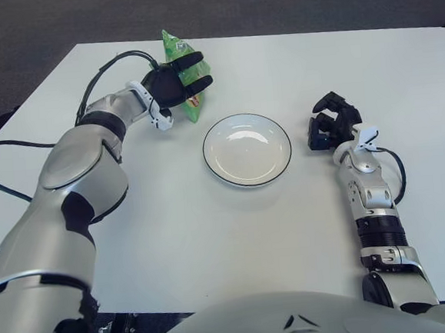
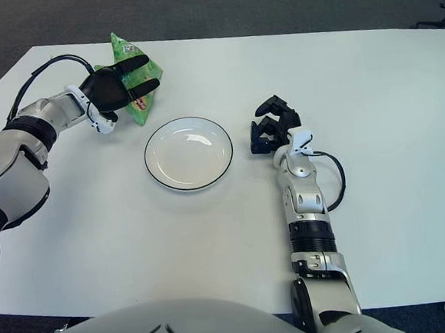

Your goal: Put the snack into the plate.

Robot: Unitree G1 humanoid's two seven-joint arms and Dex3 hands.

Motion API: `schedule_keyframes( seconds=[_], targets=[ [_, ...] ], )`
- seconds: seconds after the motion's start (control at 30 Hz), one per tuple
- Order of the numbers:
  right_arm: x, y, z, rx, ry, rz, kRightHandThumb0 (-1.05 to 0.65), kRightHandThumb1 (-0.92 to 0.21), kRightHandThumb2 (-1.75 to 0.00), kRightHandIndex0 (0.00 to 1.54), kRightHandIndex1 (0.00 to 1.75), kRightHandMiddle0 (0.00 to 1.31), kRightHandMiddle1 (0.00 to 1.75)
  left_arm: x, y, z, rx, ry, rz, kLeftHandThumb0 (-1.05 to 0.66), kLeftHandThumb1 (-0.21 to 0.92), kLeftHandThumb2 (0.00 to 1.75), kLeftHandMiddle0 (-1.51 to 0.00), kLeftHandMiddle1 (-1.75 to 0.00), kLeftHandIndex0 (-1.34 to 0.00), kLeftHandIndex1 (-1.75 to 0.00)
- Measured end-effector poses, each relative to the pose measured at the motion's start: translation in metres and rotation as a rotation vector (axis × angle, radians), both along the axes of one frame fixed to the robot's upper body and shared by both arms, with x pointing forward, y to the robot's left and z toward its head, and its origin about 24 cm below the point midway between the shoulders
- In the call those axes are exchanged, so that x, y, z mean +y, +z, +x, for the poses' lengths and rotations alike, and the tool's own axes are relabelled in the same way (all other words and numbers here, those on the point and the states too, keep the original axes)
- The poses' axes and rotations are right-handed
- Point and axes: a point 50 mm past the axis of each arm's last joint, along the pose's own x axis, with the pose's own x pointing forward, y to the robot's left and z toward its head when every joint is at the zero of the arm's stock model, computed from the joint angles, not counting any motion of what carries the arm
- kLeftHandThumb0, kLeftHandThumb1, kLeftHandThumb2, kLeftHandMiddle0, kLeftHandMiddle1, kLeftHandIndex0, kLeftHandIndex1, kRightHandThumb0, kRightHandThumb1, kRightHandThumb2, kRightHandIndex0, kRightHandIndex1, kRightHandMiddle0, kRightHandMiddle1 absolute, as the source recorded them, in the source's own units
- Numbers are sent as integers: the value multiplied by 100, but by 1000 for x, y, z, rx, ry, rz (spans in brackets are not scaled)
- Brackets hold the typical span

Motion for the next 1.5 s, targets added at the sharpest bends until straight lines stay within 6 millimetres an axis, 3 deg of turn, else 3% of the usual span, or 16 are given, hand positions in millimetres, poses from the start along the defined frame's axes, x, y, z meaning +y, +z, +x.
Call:
schedule_keyframes(
  seconds=[0.3, 0.37, 0.43, 0.5, 0.6, 0.73, 0.8, 0.9, 1.13, 1.5],
  targets=[
    [1, 0, 0, 1, 5, -5, 0, -3, -164, 84, 171, 59, 175, -2, -3, 0, -49, -8, 6, -68, 54, 73, -14, -7, 0, -60],
    [1, 0, 0, 1, 10, -5, 0, -3, -164, 84, 171, 59, 175, -3, -6, -1, -58, -15, 2, -52, 46, 89, -12, -84, 0, -95],
    [1, 0, 0, 0, 14, -5, 0, -3, -164, 84, 171, 59, 175, -5, -7, -2, -78, -26, -6, -45, 42, 99, -13, -124, -3, -122],
    [1, 1, 0, 0, 18, -5, 0, -3, -164, 84, 171, 59, 175, -6, -8, -3, -98, -45, -20, -23, 46, 98, -28, -149, -29, -130],
    [2, 1, -1, 0, 25, -5, 0, -3, -164, 84, 171, 59, 175, -6, -10, -6, -134, -93, -58, -8, 46, 101, -40, -166, -50, -132],
    [2, 1, -1, 1, 26, -5, 0, -3, -164, 85, 170, 59, 175, -7, -9, -10, -169, -151, -120, -2, 37, 118, -46, -172, -57, -150],
    [2, 1, -1, 2, 30, -5, 0, -3, -163, 85, 170, 59, 175, -8, -7, -11, -185, -172, -157, -1, 29, 129, -53, -165, -59, -165],
    [2, 0, -2, 3, 39, -4, 0, -4, -163, 84, 170, 58, 175, -7, -6, -12, -193, -176, -206, -1, 24, 134, -61, -159, -59, -171],
    [4, 0, -3, 3, 65, -7, 0, -4, -163, 84, 171, 58, 175, -6, -9, -12, -114, -125, -271, 0, 24, 135, -66, -158, -54, -174],
    [5, 1, -3, 5, 89, -15, 0, -4, -163, 84, 170, 58, 175, -5, -13, -11, -59, -83, -288, 0, 27, 137, -64, -170, -44, -175]
  ],
)
